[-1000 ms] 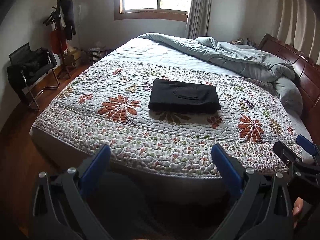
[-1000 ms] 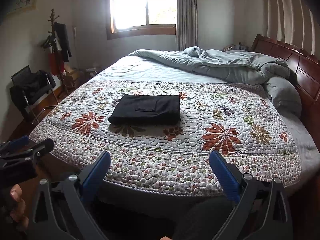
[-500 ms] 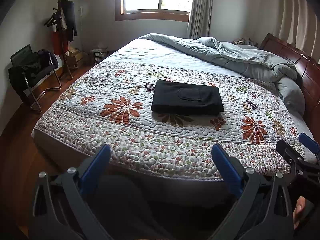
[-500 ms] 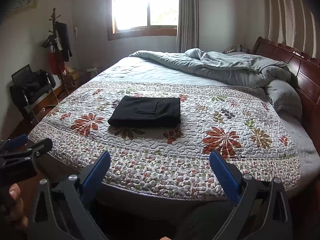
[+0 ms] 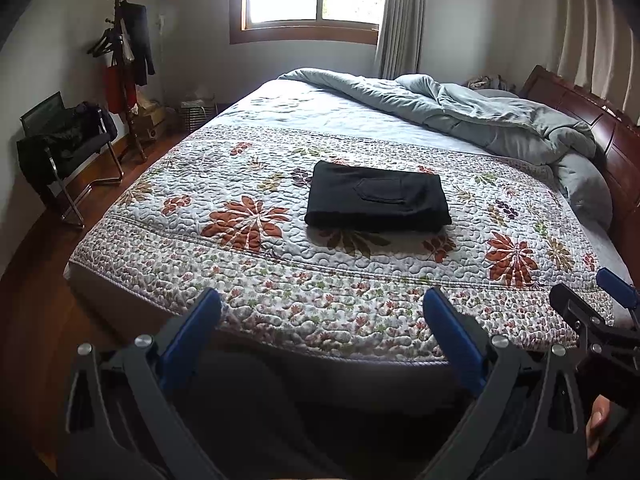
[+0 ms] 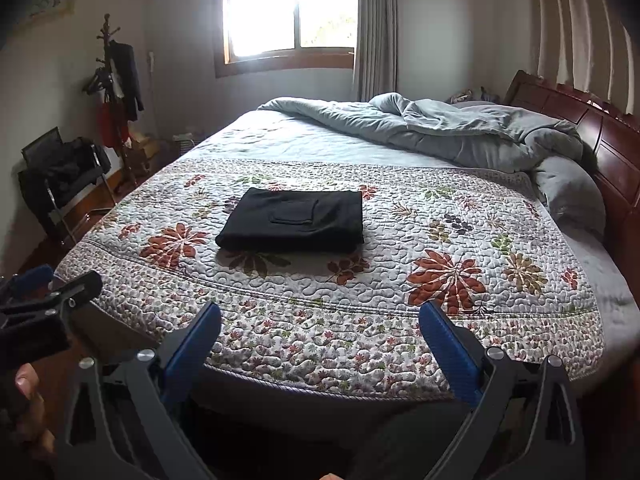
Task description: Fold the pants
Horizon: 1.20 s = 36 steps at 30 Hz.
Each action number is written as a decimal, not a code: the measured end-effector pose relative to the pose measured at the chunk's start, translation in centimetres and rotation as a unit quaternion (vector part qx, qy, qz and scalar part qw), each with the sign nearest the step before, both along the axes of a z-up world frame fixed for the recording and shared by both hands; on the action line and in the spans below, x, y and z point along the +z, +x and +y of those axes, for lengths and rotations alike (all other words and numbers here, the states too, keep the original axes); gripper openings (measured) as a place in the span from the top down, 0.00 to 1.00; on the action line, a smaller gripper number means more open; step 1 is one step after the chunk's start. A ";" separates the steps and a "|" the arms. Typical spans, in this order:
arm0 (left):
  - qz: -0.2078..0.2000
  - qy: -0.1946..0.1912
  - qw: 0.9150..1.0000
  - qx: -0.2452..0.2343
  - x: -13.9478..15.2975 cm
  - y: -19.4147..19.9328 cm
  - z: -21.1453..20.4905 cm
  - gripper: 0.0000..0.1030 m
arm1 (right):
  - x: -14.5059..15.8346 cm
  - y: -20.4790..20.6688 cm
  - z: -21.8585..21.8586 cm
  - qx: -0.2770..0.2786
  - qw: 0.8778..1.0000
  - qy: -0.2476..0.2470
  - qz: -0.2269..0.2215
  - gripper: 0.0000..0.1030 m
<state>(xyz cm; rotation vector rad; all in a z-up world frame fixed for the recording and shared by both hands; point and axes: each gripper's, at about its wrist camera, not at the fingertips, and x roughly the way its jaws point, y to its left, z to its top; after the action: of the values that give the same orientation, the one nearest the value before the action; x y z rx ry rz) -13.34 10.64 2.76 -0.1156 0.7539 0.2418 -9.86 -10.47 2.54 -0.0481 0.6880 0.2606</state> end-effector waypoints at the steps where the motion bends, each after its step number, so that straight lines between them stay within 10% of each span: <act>1: 0.000 0.001 1.000 0.000 0.0 0.0 0.0 0.03 | 0.0 0.1 0.1 0.000 1.000 -0.001 0.000 0.04; 36: -0.005 0.006 1.000 -0.003 0.6 -0.8 0.1 0.03 | 0.7 -0.5 0.3 0.002 1.000 -0.004 -0.009 0.04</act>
<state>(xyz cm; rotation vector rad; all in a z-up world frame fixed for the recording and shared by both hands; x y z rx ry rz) -14.15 10.69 3.38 -0.1043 0.7420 0.2404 -10.33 -10.21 3.25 -0.0585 0.6707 0.2604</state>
